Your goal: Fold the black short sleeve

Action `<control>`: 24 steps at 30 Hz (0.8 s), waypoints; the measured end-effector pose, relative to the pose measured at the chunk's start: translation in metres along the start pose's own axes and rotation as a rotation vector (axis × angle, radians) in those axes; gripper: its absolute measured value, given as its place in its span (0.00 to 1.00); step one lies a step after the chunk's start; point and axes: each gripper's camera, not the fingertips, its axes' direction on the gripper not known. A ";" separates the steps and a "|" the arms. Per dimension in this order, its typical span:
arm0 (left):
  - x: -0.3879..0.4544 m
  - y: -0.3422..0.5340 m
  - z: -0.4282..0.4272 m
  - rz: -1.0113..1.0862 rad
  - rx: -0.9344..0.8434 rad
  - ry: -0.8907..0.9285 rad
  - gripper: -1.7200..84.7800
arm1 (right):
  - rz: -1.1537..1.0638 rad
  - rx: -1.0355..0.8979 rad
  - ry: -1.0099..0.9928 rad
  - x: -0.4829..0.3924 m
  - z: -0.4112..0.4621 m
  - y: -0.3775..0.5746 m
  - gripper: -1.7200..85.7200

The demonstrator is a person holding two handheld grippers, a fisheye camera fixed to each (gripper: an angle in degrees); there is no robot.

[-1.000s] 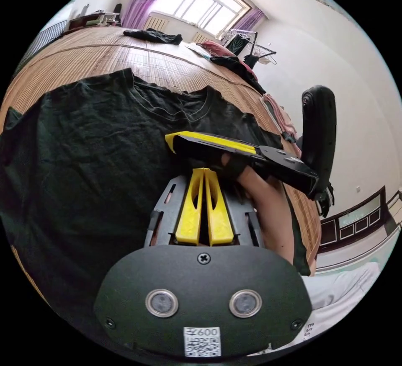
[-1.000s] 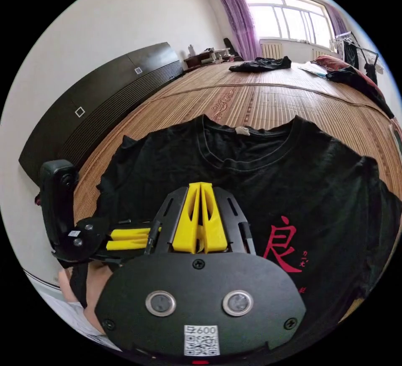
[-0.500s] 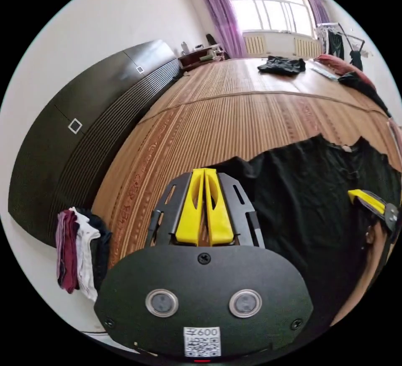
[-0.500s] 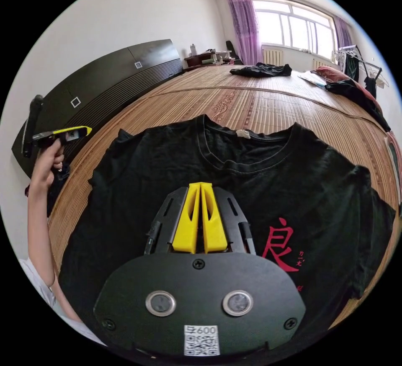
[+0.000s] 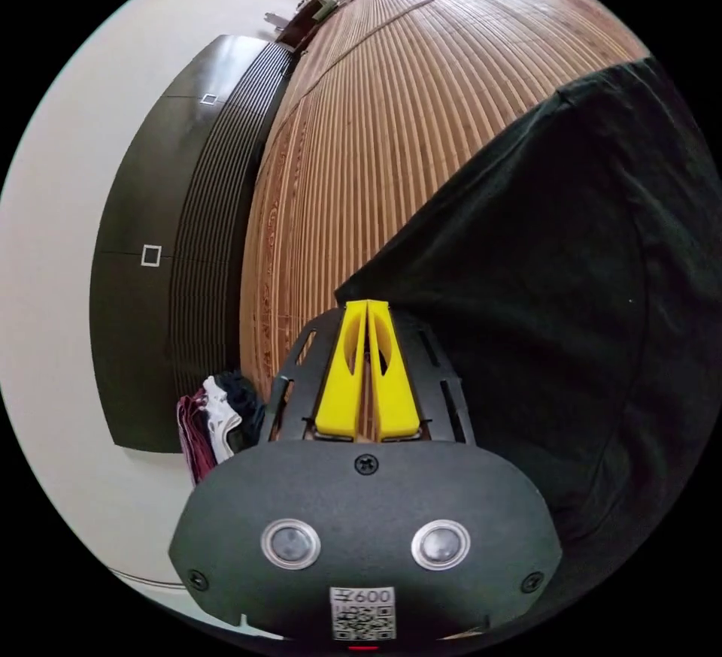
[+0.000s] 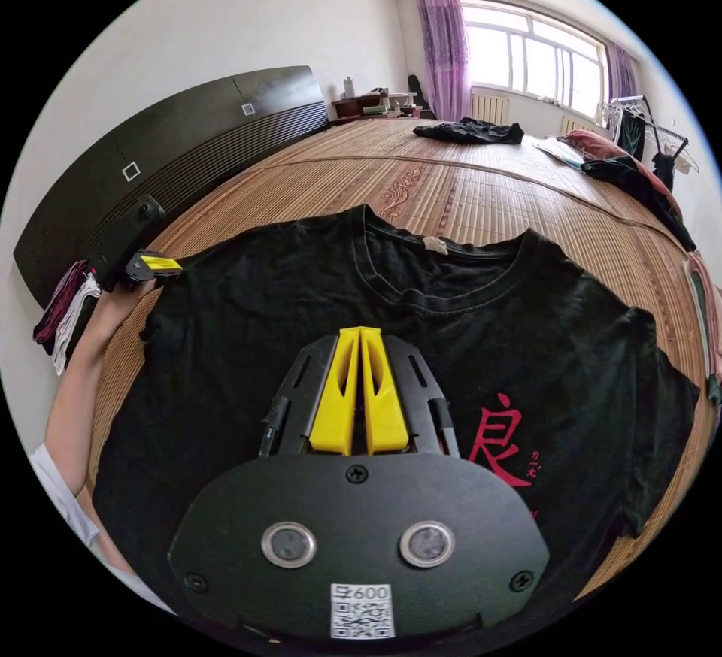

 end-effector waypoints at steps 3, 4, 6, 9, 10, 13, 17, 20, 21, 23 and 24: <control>-0.017 -0.002 -0.004 -0.051 0.026 0.064 0.02 | 0.000 0.002 -0.001 0.000 0.005 0.000 0.01; -0.032 0.003 -0.005 -0.126 0.082 0.056 0.02 | 0.002 0.002 -0.004 0.001 0.007 0.000 0.01; -0.049 0.008 -0.007 -0.194 0.138 0.054 0.02 | 0.003 0.003 -0.006 0.000 0.010 0.001 0.01; -0.053 0.014 -0.022 -0.193 0.294 0.209 0.02 | -0.002 0.004 0.002 -0.003 0.013 0.001 0.01; -0.048 0.010 -0.030 -0.146 0.369 0.338 0.02 | -0.001 0.004 0.001 -0.004 0.014 0.001 0.01; -0.023 -0.016 -0.041 -0.041 0.434 0.476 0.03 | 0.006 0.006 -0.011 -0.003 0.015 0.003 0.01; 0.012 -0.067 -0.001 0.011 0.321 0.529 0.03 | 0.016 0.007 -0.027 -0.004 0.015 0.005 0.01; -0.001 -0.070 0.033 -0.117 0.404 0.601 0.03 | 0.006 0.010 -0.011 -0.011 0.013 0.008 0.01; -0.011 -0.069 0.048 -0.142 0.404 0.655 0.03 | 0.003 0.009 -0.005 -0.014 0.013 0.010 0.01; -0.032 -0.064 0.078 -0.191 0.402 0.785 0.03 | 0.000 0.010 -0.002 -0.017 0.011 0.012 0.01; -0.049 -0.055 0.100 -0.263 0.369 0.877 0.03 | 0.002 0.010 -0.005 -0.018 0.009 0.014 0.01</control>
